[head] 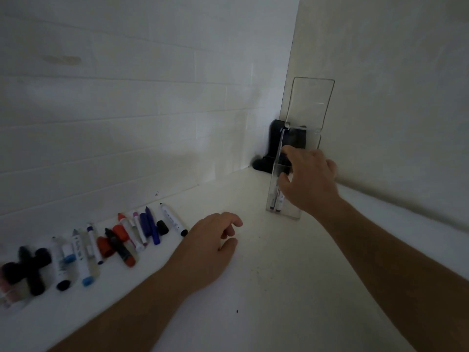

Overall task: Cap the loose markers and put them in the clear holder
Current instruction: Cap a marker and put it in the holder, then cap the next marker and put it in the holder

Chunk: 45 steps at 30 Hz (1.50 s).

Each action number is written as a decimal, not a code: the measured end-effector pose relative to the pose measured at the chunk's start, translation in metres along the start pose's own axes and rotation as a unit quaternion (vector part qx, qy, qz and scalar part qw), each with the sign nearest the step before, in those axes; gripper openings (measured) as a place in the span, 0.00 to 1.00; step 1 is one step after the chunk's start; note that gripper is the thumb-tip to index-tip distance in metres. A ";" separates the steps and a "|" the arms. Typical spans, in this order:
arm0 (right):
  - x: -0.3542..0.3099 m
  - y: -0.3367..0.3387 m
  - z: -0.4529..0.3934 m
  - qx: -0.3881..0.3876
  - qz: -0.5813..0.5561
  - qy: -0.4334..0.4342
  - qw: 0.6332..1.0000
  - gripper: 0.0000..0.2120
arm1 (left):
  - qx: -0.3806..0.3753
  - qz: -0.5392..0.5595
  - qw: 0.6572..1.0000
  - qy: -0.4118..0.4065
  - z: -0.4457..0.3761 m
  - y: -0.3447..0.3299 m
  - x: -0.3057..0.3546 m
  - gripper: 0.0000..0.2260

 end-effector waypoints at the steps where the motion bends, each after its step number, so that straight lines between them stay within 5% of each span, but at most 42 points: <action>1: -0.009 0.006 0.004 0.039 0.010 0.028 0.999 0.24 | 0.003 -0.002 1.000 -0.003 0.000 0.001 0.000 0.12; 4: -0.051 0.003 0.020 0.076 -0.046 0.116 0.989 0.20 | 0.019 -0.025 0.999 -0.013 0.000 0.007 0.002 0.13; 8: -0.101 -0.058 0.040 -0.141 -0.266 0.085 0.950 0.15 | 0.079 -0.157 0.982 0.063 -0.006 0.046 -0.022 0.16; 13: -0.147 -0.120 0.062 -0.274 -0.317 0.103 0.902 0.15 | 0.160 -0.223 0.939 0.209 0.004 0.095 -0.074 0.19; 19: -0.155 -0.121 0.065 -0.239 -0.166 0.152 0.945 0.14 | 0.064 -0.302 0.921 0.237 0.003 0.088 -0.090 0.15; 29: -0.069 -0.088 0.056 -0.220 -0.057 0.032 0.973 0.09 | -0.042 -0.318 0.923 0.211 0.005 0.069 -0.080 0.19; 33: -0.058 -0.081 0.053 -0.195 -0.149 -0.034 0.969 0.27 | -0.054 -0.331 0.918 0.212 0.004 0.066 -0.080 0.19; 39: -0.069 -0.091 0.063 -0.193 -0.177 -0.005 0.965 0.27 | -0.069 -0.321 0.922 0.204 0.004 0.059 -0.075 0.16; 42: -0.060 -0.086 0.057 -0.164 -0.205 -0.013 0.965 0.18 | -0.066 -0.329 0.923 0.189 0.003 0.057 -0.072 0.13; 45: -0.052 -0.078 0.058 -0.131 -0.335 -0.080 0.930 0.17 | -0.052 -0.335 0.927 0.158 0.002 0.054 -0.072 0.11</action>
Point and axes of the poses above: each hand's wrist, its own z-axis away from the middle knuckle, its own y-axis out of the back of the hand, x = y × z, the point moved 5 cm from there along -z, towards the middle knuckle, and after that the axes turned 14 degrees about -z, right-handed, at the moved point
